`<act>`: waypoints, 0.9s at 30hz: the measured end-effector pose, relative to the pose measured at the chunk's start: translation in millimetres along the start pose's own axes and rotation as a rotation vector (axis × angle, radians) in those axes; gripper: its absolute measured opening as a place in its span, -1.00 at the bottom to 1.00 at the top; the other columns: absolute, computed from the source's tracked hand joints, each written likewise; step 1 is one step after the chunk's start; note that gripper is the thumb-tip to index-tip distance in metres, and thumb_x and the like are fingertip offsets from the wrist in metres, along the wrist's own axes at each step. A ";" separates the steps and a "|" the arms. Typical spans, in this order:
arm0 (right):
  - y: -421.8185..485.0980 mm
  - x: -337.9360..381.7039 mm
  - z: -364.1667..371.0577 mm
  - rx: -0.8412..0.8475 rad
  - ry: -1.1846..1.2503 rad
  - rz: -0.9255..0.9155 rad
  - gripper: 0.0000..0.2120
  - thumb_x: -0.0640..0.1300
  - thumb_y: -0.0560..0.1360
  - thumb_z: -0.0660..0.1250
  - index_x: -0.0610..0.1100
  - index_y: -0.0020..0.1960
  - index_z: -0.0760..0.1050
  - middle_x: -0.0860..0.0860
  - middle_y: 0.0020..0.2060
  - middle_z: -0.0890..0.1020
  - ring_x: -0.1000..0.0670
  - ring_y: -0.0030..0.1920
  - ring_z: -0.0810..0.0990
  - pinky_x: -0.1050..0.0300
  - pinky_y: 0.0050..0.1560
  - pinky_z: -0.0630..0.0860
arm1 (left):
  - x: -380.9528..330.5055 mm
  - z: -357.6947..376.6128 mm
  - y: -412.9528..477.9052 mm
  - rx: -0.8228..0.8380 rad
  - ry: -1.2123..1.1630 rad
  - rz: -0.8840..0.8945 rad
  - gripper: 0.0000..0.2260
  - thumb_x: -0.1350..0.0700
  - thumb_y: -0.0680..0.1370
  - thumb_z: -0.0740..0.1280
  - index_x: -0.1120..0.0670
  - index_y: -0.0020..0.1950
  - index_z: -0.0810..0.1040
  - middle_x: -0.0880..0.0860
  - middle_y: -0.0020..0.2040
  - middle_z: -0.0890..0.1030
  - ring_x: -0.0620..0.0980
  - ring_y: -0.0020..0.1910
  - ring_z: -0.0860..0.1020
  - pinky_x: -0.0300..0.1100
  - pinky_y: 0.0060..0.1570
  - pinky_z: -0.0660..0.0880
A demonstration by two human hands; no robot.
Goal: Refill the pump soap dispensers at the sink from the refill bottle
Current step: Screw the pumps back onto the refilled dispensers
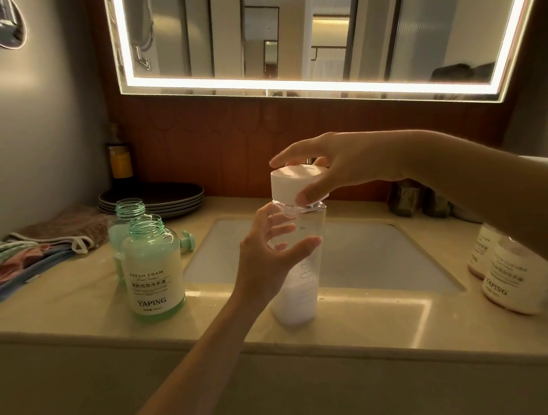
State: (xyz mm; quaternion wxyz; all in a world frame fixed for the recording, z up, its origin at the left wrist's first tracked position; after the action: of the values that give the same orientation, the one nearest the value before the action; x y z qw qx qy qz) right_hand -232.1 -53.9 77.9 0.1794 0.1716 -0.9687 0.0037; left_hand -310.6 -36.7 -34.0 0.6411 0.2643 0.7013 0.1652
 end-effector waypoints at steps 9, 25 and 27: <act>2.8 -2.2 5.0 -0.105 -0.204 0.069 -0.13 0.45 0.17 0.08 0.11 0.41 0.20 0.04 0.34 0.38 -0.02 0.20 0.45 0.13 0.08 0.46 | -0.1 0.5 -0.9 0.001 -0.009 -0.005 -0.37 -0.16 0.27 0.49 -0.11 0.25 0.31 -0.12 0.18 0.52 -0.19 0.08 0.53 -0.40 -0.02 0.49; 1.5 -2.8 2.8 -0.032 -0.113 -0.016 -0.50 -0.02 0.40 0.42 0.19 0.25 0.30 0.15 0.11 0.43 0.07 0.02 0.45 0.40 -0.07 0.38 | 0.3 1.3 -0.3 0.005 -0.014 -0.001 -0.37 -0.16 0.26 0.50 -0.12 0.23 0.31 -0.12 0.15 0.53 -0.17 0.08 0.54 -0.34 0.01 0.49; 0.4 -4.9 5.4 0.020 -0.034 -0.017 -0.50 -0.09 0.40 0.43 0.28 0.16 0.28 0.19 0.11 0.40 0.09 0.03 0.43 0.39 -0.04 0.37 | 0.7 0.7 -0.5 0.000 -0.011 0.003 -0.38 -0.15 0.25 0.46 -0.13 0.24 0.31 -0.12 0.15 0.53 -0.18 0.09 0.54 -0.32 0.03 0.50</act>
State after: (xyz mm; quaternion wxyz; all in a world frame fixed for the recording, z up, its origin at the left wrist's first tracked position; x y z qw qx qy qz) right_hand -229.8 -52.3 71.2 0.1613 0.1814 -0.9701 0.0087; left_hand -310.1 -36.8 -35.0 0.6446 0.2665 0.6974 0.1649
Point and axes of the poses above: each hand's wrist, its own y-axis towards the middle knuckle, its own z-axis out of the palm, x = y × z, the point moved 9 cm from there along y, towards the middle knuckle
